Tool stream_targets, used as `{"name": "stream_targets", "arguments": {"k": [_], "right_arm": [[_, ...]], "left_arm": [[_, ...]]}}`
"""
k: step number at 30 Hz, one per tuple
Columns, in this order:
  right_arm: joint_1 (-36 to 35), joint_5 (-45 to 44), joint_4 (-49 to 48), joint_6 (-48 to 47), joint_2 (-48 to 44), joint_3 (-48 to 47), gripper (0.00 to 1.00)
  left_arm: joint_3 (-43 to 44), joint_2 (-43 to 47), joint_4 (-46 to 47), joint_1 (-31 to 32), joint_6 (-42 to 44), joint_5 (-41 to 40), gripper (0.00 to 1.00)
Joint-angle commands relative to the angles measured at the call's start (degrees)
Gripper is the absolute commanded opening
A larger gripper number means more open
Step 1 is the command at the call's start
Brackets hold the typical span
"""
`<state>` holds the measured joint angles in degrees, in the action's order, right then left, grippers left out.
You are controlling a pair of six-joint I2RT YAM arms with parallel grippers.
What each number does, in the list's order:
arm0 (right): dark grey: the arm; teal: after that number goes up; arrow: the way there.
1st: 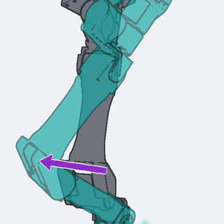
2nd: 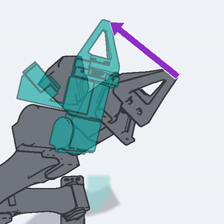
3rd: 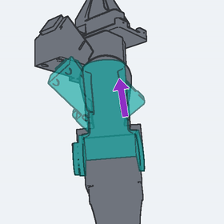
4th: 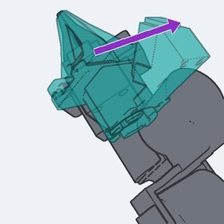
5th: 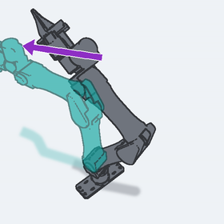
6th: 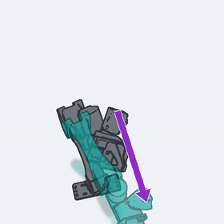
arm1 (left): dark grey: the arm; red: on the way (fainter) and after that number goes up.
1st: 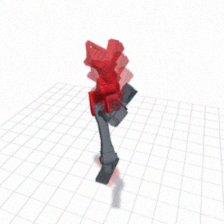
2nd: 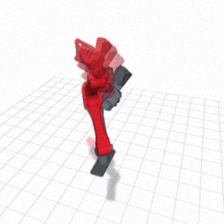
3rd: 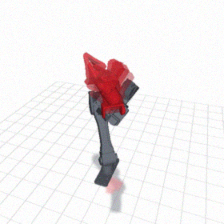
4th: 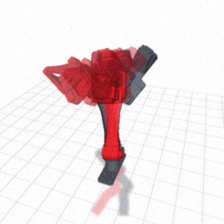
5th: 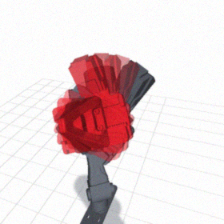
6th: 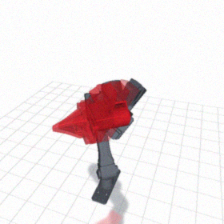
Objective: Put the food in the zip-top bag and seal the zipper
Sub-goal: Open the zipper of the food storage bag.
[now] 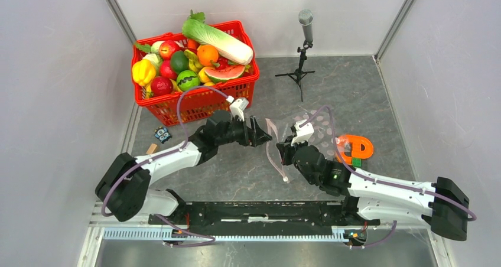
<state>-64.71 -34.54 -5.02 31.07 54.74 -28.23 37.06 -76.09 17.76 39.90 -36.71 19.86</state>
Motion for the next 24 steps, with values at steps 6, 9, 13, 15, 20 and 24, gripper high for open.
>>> {"name": "stream_targets", "arguments": {"k": [6, 9, 13, 15, 20, 24], "right_arm": [[0.11, 1.64, -3.77, -2.87, -0.95, -1.37, 0.0], [0.11, 2.78, -2.9, -3.63, -0.82, -2.5, 0.0], [0.11, 4.12, -2.75, -5.53, -1.28, -3.41, 0.0], [0.06, 3.54, 0.0, -6.16, -1.05, -4.98, 0.0], [0.11, 1.34, 6.68, -7.7, -1.39, -7.4, 0.0], [0.1, 0.31, 11.68, -9.08, 0.13, -10.47, 0.0]], "left_arm": [[6.31, -7.15, -0.02, 0.62, -1.39, -2.03, 0.68], [8.07, -7.36, -4.03, 0.62, 1.13, -6.87, 0.63], [10.26, -6.97, -8.48, 0.67, 3.96, -14.06, 0.51], [10.7, -6.07, -9.5, 0.64, 4.8, -18.22, 0.39], [11.93, -4.18, -11.96, 0.7, 8.15, -23.15, 0.03], [12.08, -1.91, -12.74, 0.69, 9.13, -23.82, 0.02]]}}
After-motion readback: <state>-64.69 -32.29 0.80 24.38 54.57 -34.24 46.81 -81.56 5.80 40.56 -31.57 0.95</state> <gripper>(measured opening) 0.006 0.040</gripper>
